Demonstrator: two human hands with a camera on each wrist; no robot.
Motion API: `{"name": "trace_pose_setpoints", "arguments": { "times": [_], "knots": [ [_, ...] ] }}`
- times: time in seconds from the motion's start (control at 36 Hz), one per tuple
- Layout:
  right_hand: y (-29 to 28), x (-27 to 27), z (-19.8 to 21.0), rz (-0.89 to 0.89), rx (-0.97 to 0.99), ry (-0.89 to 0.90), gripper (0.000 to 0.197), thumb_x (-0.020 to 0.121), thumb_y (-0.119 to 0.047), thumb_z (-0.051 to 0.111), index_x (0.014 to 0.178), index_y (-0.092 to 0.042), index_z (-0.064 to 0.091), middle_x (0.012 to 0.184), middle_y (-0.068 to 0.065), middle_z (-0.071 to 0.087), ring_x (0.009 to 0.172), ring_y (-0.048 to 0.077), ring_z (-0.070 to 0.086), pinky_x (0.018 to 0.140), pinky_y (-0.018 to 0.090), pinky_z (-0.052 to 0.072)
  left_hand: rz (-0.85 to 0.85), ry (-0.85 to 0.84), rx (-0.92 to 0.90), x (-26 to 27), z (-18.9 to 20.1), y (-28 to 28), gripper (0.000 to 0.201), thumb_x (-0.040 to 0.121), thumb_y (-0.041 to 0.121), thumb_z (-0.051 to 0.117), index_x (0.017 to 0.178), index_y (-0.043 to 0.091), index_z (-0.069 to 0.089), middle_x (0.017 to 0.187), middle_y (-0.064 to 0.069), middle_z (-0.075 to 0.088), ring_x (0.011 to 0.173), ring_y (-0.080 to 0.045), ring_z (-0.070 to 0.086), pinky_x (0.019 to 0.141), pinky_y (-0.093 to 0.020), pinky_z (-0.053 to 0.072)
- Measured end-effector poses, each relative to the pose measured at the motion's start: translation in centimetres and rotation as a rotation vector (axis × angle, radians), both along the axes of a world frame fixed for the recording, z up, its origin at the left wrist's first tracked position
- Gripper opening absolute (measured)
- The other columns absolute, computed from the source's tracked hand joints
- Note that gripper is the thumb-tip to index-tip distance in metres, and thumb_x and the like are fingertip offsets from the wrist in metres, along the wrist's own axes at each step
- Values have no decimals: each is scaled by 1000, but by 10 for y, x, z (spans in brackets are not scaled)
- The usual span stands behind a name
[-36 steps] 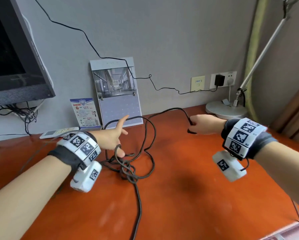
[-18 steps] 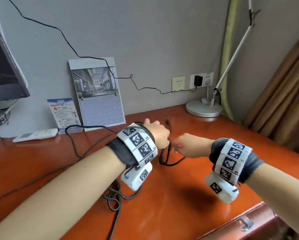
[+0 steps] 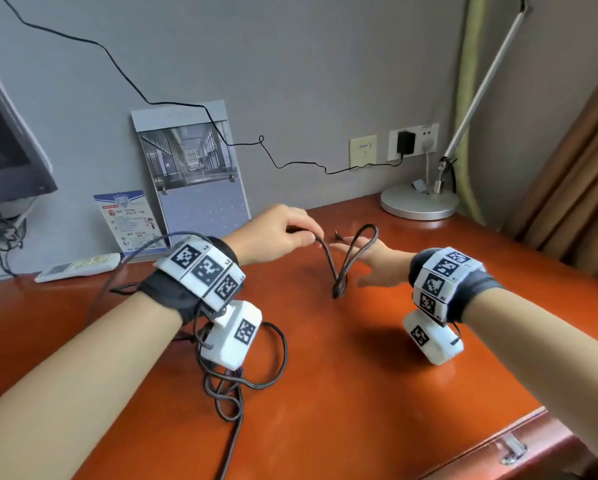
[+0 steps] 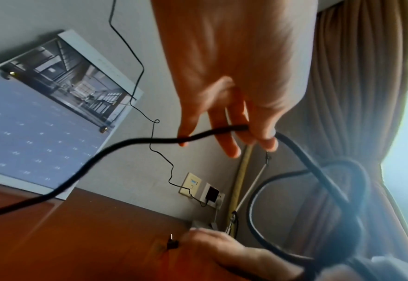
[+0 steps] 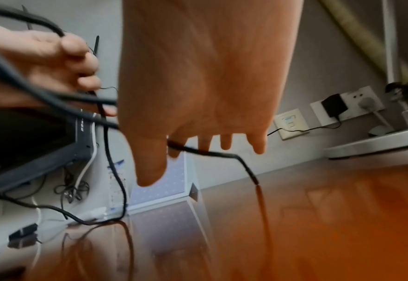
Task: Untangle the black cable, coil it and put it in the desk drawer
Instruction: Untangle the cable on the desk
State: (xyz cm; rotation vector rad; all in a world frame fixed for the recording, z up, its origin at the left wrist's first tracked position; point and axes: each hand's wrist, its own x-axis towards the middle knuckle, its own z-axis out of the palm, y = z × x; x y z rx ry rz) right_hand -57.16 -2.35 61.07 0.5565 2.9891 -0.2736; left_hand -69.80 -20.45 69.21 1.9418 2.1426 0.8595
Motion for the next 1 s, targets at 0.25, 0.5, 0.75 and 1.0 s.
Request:
{"name": "trace_pose_setpoints", "arguments": {
  "times": [0.25,0.5,0.75,1.0],
  "knots": [
    [-27,-10,23,192,-821,272,25,87,-7,47,63,-12,54,66,-2,59,69,9,55,85,28,39,446,-185,397,-37,18,-7,25,92,5,51,87,17,72,60,11,57,45,2,46,53,-16,36],
    [-21,12,59,1,-784,648,33,103,-23,31,76,-15,49,55,-10,30,47,8,24,46,19,22,538,-178,209,-55,20,-17,22,88,8,52,85,17,71,68,1,58,49,-5,42,46,-18,33],
    [-39,3,84,-114,-320,497,29,85,-34,47,63,-22,61,60,-5,53,67,21,51,68,35,41,286,-107,146,-22,17,-15,15,94,24,50,94,23,65,68,14,61,53,4,50,58,-17,41],
    [-76,-5,89,-132,-65,587,25,84,-43,41,75,-22,51,63,-3,52,73,26,51,63,32,34,456,600,27,5,29,-10,34,93,38,45,83,16,69,58,1,49,71,-29,59,59,-28,38]
  ]
}}
